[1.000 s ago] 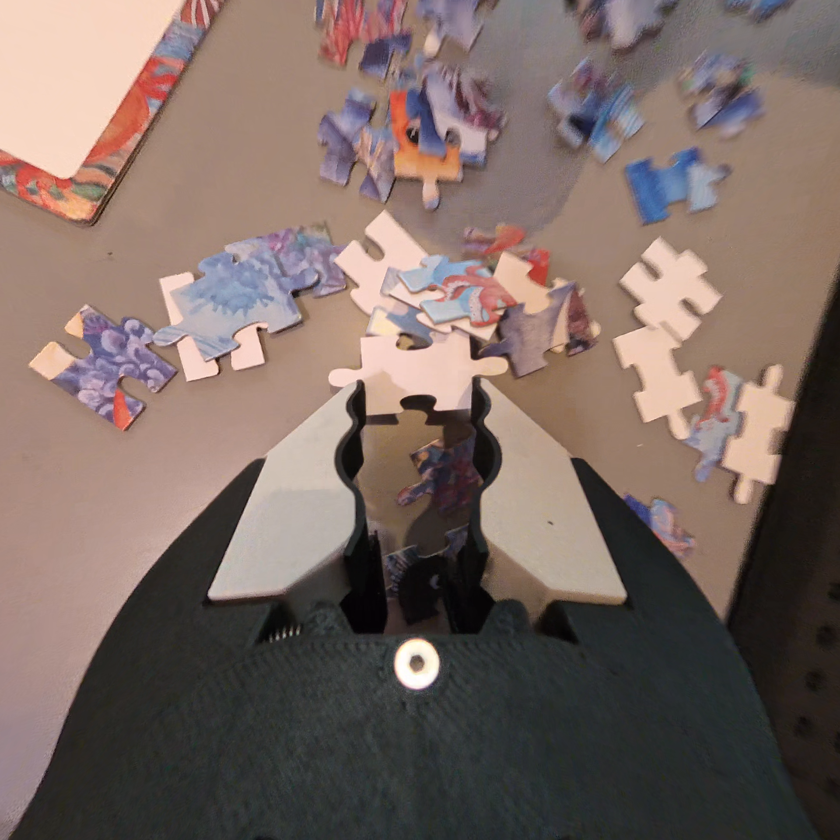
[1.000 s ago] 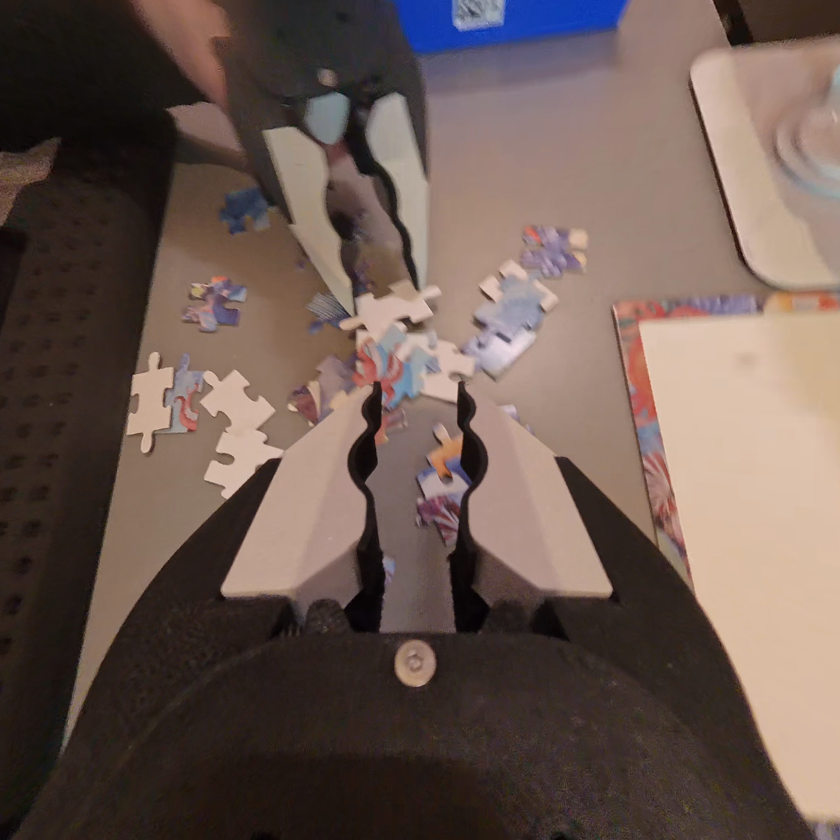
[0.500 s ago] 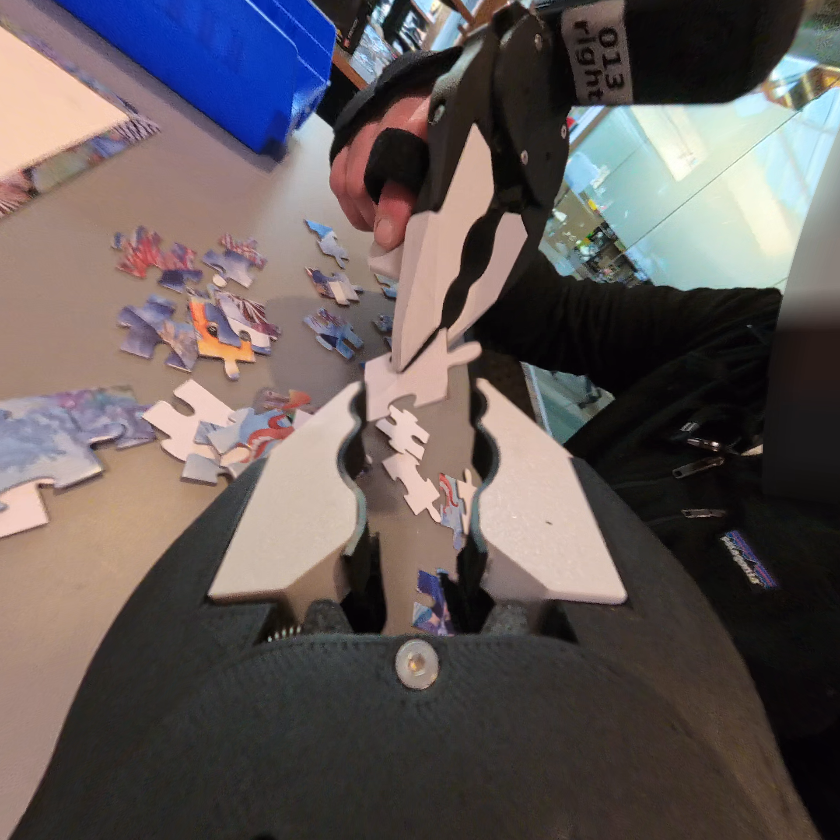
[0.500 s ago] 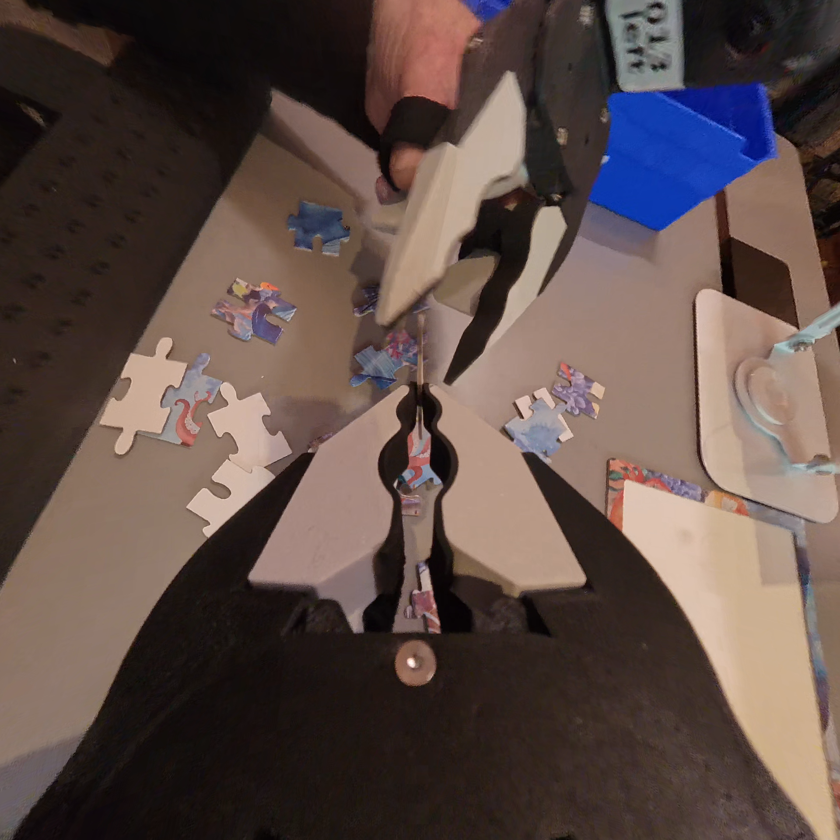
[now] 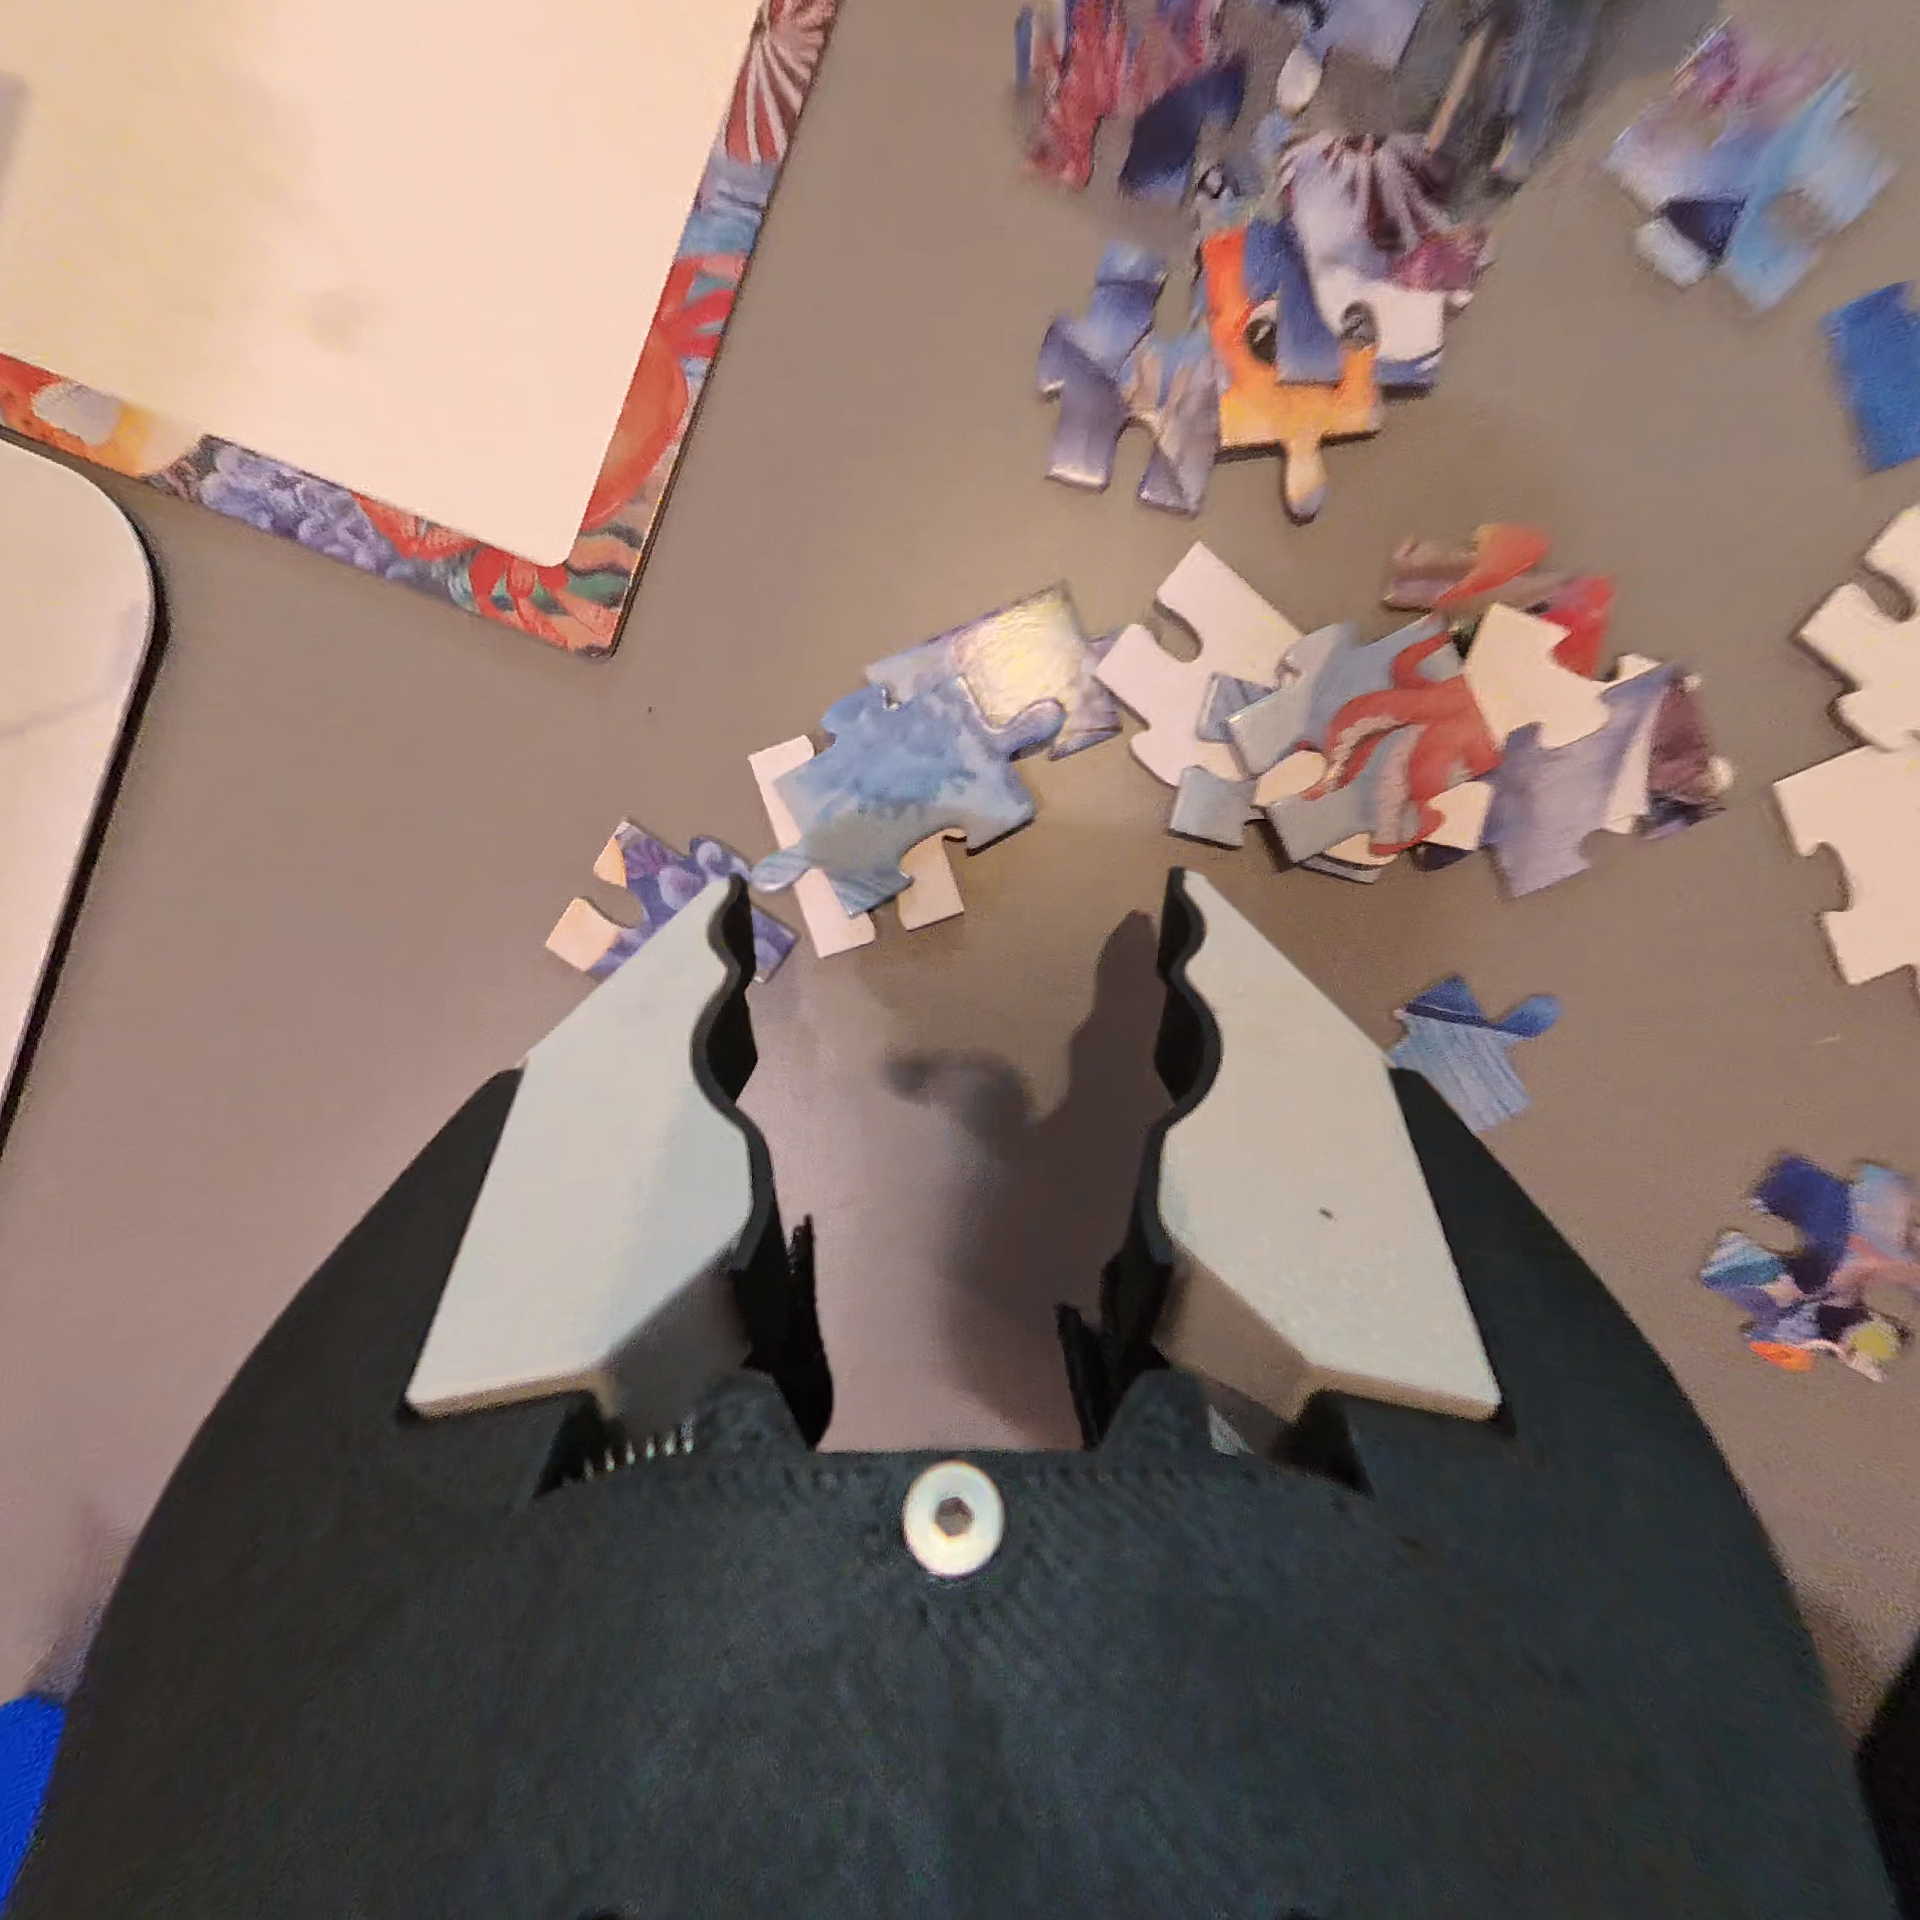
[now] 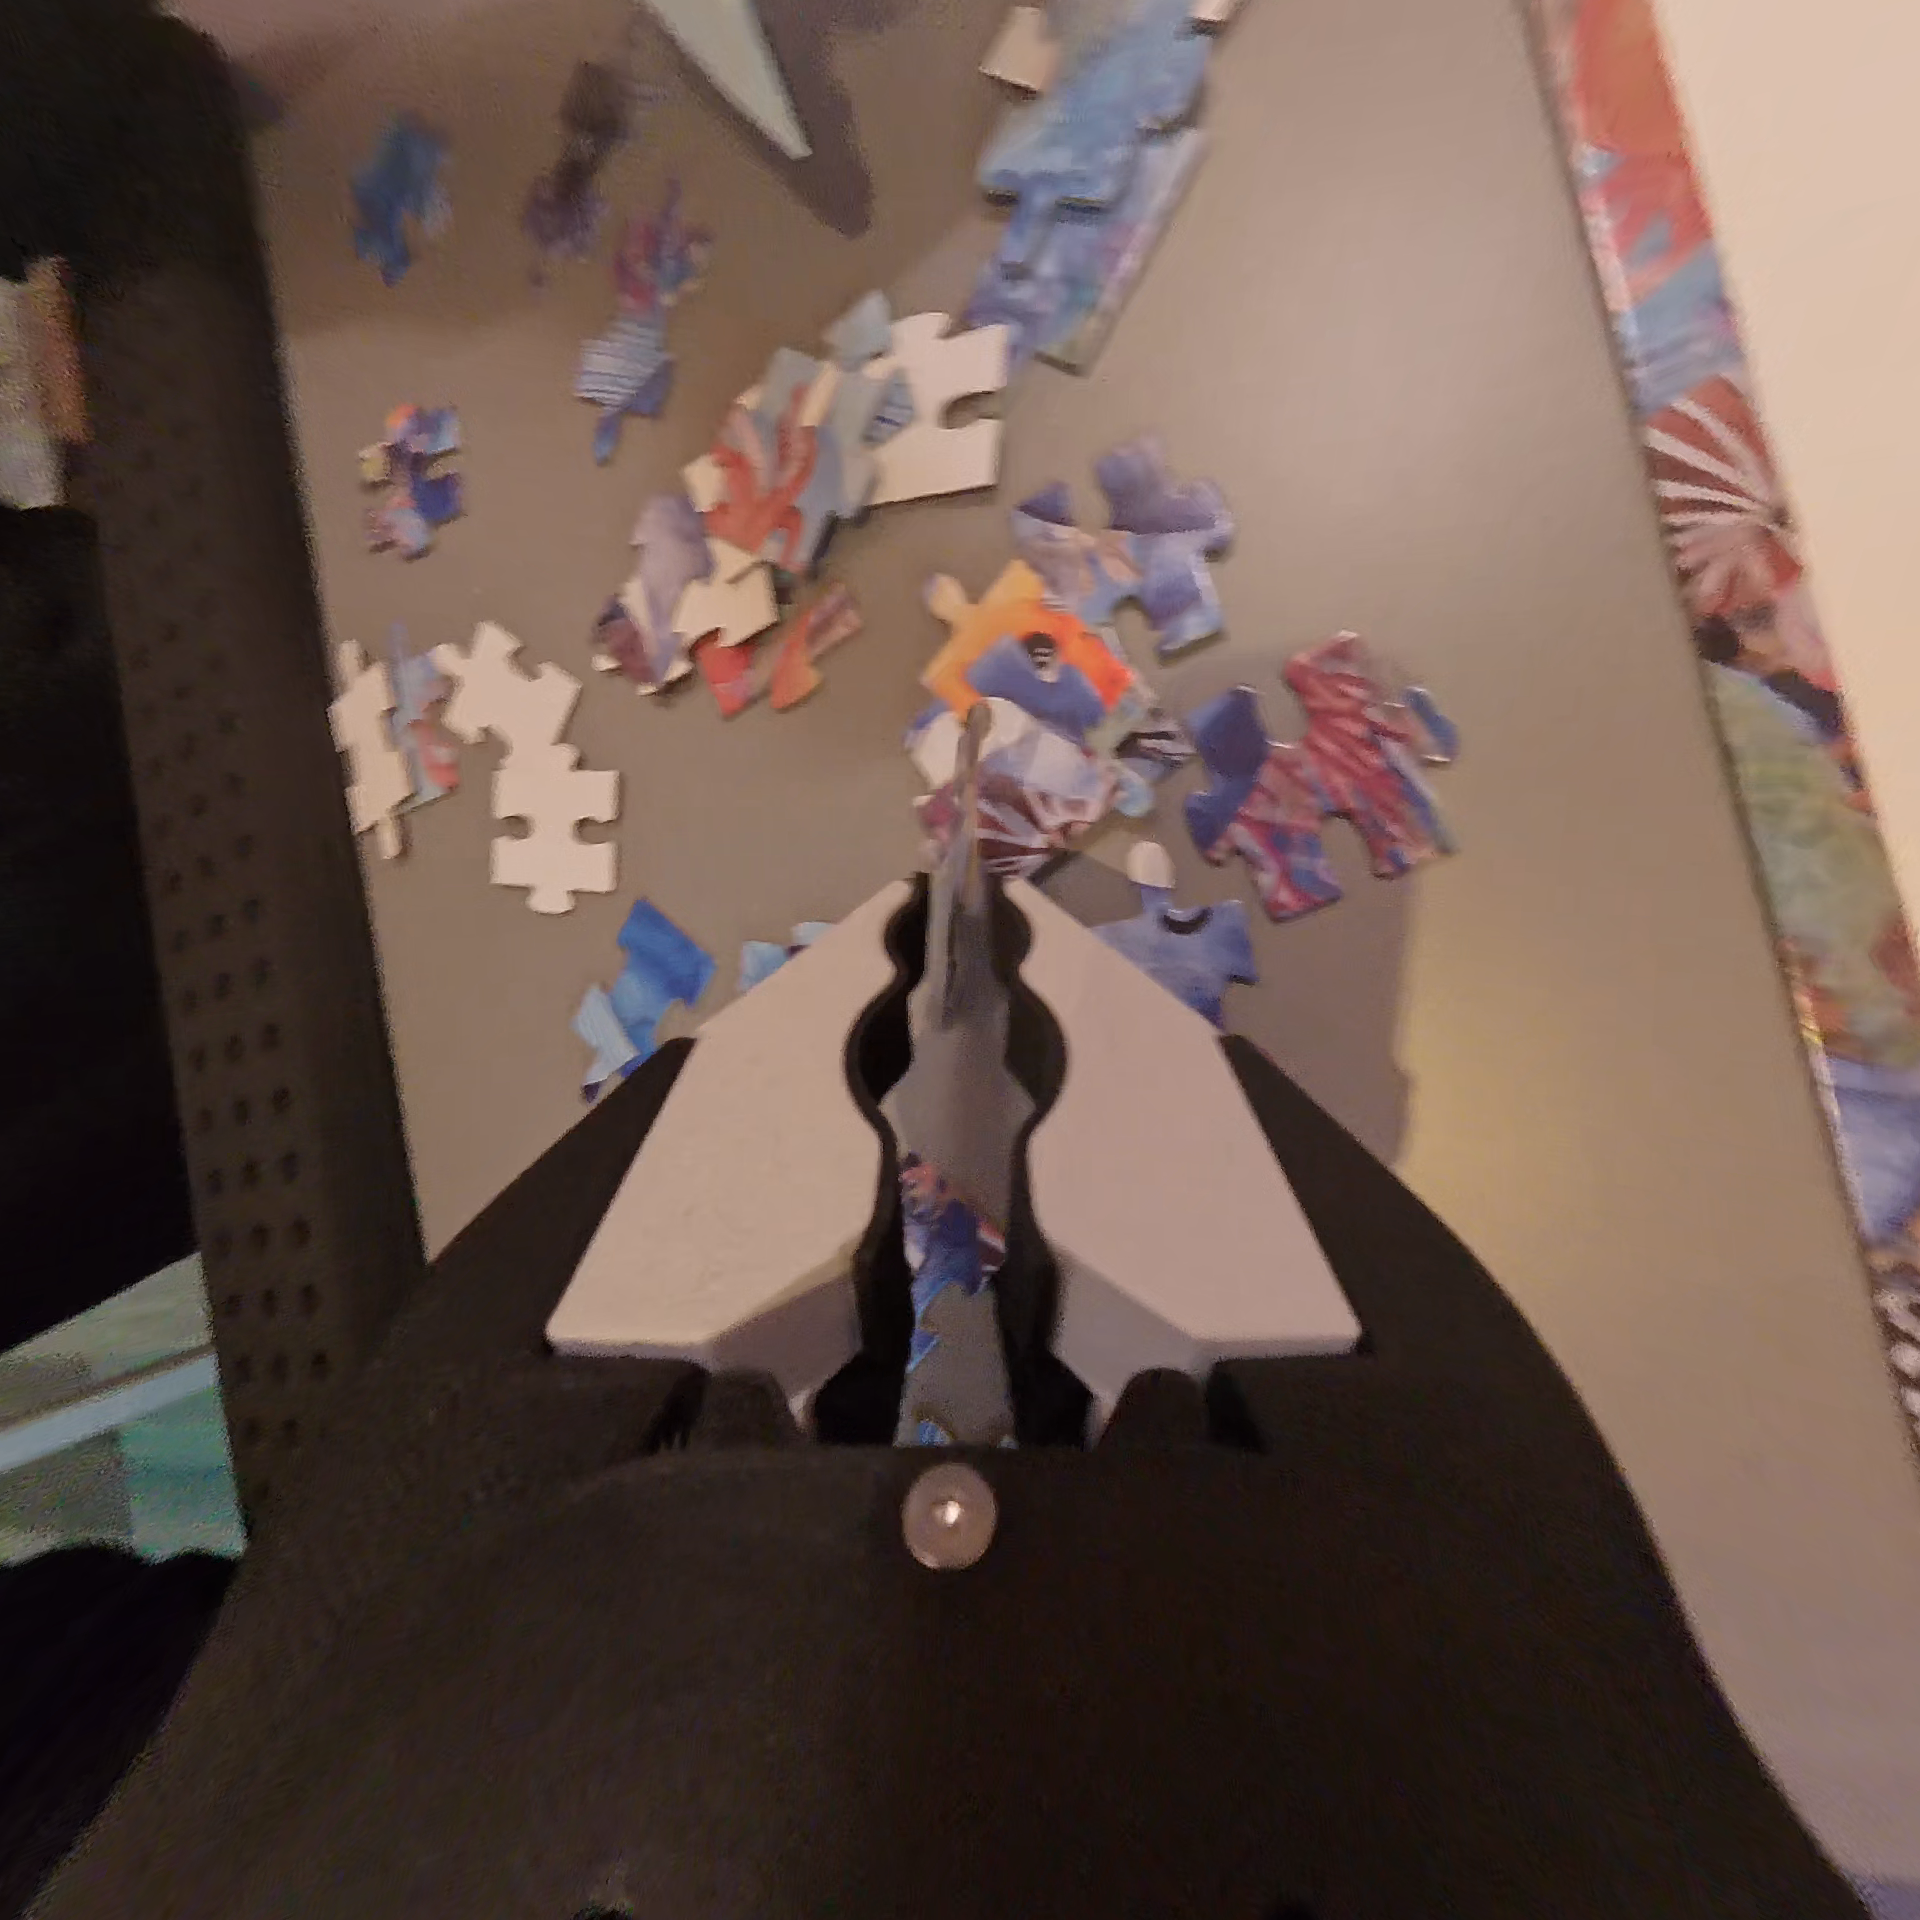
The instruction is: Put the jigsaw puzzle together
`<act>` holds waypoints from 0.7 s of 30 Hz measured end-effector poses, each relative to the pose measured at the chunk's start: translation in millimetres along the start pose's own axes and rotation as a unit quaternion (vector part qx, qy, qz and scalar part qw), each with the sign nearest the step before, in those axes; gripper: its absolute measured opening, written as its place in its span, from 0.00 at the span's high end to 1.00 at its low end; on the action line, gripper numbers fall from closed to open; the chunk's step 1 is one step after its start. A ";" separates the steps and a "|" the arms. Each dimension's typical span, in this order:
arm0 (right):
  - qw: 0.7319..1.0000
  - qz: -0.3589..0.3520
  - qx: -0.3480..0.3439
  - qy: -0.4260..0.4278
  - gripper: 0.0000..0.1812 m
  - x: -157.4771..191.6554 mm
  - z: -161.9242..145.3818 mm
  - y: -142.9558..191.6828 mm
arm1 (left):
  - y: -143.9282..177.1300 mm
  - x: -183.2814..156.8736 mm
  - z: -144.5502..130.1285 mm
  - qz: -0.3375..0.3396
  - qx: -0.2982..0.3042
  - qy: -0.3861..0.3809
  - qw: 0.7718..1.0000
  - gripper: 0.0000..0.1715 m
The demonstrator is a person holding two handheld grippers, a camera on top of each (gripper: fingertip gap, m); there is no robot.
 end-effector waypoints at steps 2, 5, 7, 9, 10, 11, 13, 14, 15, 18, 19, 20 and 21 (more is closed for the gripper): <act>0.999 -0.033 0.004 -0.008 0.87 -6.8 0.7 -1.9 | -10.0 3.1 1.0 -0.005 0.018 -0.005 1.000 0.54; 0.999 -0.045 -0.001 0.003 0.86 -6.9 3.5 -1.1 | -21.4 5.3 3.4 -0.001 0.023 -0.007 1.000 0.56; 0.999 -0.051 -0.009 0.010 0.87 -6.4 5.7 1.1 | -26.9 4.1 2.4 -0.001 0.026 -0.009 1.000 0.62; 0.998 -0.051 -0.018 0.013 0.88 -5.7 7.7 2.2 | -29.0 3.6 2.2 0.002 0.017 -0.008 1.000 0.70; 0.998 -0.052 -0.018 0.015 0.88 -5.5 8.1 1.9 | -29.1 3.5 2.5 0.006 0.008 -0.007 1.000 0.70; 0.998 -0.053 -0.016 0.016 0.88 -5.5 8.0 1.1 | -29.9 2.8 2.0 0.008 0.004 -0.008 1.000 0.70; 0.998 -0.057 -0.015 0.021 0.89 -5.0 8.9 -0.7 | -30.2 -0.4 1.7 0.007 -0.001 -0.013 1.000 0.70; 0.998 -0.057 -0.017 0.023 0.89 -4.0 10.0 -1.4 | -29.7 -1.7 1.4 0.005 0.000 -0.011 1.000 0.70; 0.998 -0.055 -0.018 0.026 0.89 -2.6 11.3 -2.1 | -28.9 -3.5 1.1 0.002 0.003 -0.015 1.000 0.70; 0.997 -0.059 -0.017 0.041 0.89 2.3 14.8 -3.2 | -22.0 -8.2 6.6 -0.005 -0.010 -0.017 1.000 0.70; 0.997 -0.058 -0.019 0.044 0.89 3.8 16.0 -3.0 | -18.9 -12.4 11.9 -0.021 -0.027 -0.015 0.999 0.70; 0.997 -0.058 -0.022 0.046 0.90 5.0 17.1 -2.6 | -16.2 -18.4 19.1 -0.037 -0.048 -0.017 0.998 0.70; 0.997 -0.058 -0.024 0.047 0.89 5.7 17.9 -2.1 | -15.2 -27.5 27.1 -0.063 -0.068 -0.026 0.995 0.70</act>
Point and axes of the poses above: each gripper's, where its closed fingertips meet, y back along the fingers, z out of its top, x = y × z across the jaws, the point moved 10 cm from there along y, back along the fingers, and after that the axes turned 7 degrees about -x, right-handed, at the moved point
